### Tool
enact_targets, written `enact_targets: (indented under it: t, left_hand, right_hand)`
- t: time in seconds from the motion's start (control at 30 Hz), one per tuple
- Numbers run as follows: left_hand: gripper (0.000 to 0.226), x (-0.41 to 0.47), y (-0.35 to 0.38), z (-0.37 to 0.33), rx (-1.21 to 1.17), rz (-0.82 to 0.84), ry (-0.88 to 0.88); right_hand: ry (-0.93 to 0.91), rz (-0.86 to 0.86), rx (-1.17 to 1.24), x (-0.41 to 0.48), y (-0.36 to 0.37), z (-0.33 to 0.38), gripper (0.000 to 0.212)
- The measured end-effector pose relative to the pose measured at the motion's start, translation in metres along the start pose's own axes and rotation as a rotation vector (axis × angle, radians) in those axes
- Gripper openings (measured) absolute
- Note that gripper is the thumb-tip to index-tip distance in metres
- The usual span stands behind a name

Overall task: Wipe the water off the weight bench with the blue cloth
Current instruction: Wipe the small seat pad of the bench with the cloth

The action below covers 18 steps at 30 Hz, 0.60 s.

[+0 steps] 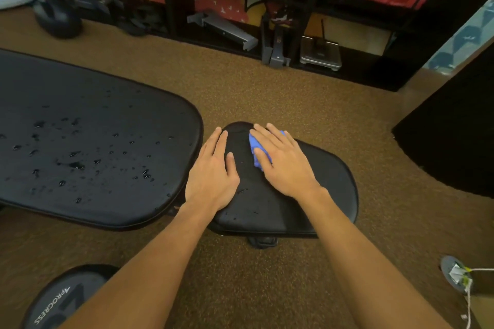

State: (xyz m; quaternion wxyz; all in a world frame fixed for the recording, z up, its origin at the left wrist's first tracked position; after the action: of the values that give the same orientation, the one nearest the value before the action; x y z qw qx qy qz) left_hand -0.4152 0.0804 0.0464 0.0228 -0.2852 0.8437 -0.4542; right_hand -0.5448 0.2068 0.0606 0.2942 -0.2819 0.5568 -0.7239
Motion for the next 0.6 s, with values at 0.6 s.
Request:
enact_targets:
  t: [0.6]
  left_hand:
    - [0.057,0.0,-0.001,0.001,-0.041,-0.016,-0.056]
  right_hand:
    - [0.221,-0.005,0.048,0.041,0.002,0.012,0.051]
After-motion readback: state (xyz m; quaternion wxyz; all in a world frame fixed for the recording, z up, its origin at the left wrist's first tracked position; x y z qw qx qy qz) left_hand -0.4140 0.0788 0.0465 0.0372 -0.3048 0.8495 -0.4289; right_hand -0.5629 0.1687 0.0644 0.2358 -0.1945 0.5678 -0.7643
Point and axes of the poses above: each hand's wrist, its own x-axis towards the middle knuckle, its own y-axis out of the palm, z = x × y, the point moved 5 cm from there along x, towards the middle knuckle, and after that the axes turned 10 degrees about y, right-handed, at the moved point
